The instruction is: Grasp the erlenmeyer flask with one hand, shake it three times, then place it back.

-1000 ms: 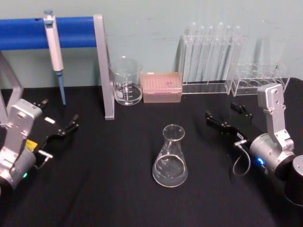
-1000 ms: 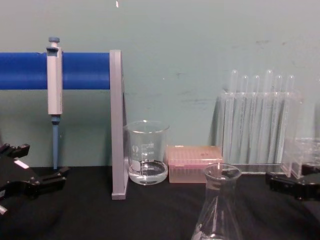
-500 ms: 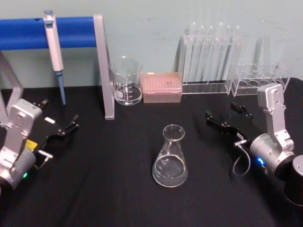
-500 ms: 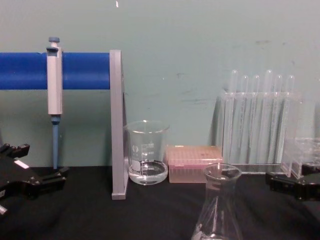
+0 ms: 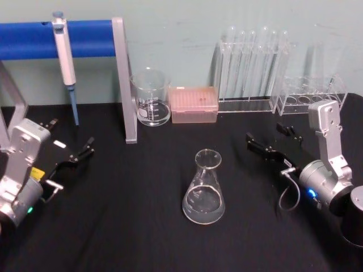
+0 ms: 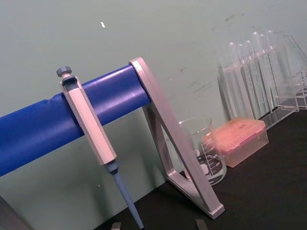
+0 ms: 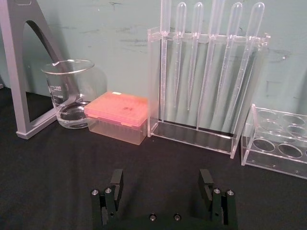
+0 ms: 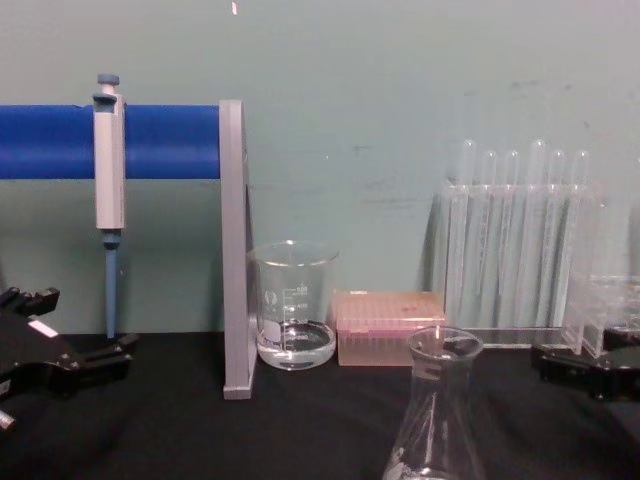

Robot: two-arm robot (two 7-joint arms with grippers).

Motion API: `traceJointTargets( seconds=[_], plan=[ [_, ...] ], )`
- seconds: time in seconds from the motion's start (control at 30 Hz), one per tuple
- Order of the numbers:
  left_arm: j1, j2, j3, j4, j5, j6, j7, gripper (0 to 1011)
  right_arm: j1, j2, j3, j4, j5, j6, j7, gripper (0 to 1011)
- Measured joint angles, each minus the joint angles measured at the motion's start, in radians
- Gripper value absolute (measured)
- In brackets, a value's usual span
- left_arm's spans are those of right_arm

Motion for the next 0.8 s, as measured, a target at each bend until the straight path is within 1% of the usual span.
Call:
traceJointTargets(
  seconds=[0.8],
  plan=[
    [0.0, 0.0, 0.0, 0.0, 0.0, 0.0, 0.0, 1001, 0.0, 0.0, 0.0, 0.0, 0.0, 0.0, 0.0, 1000]
  ],
)
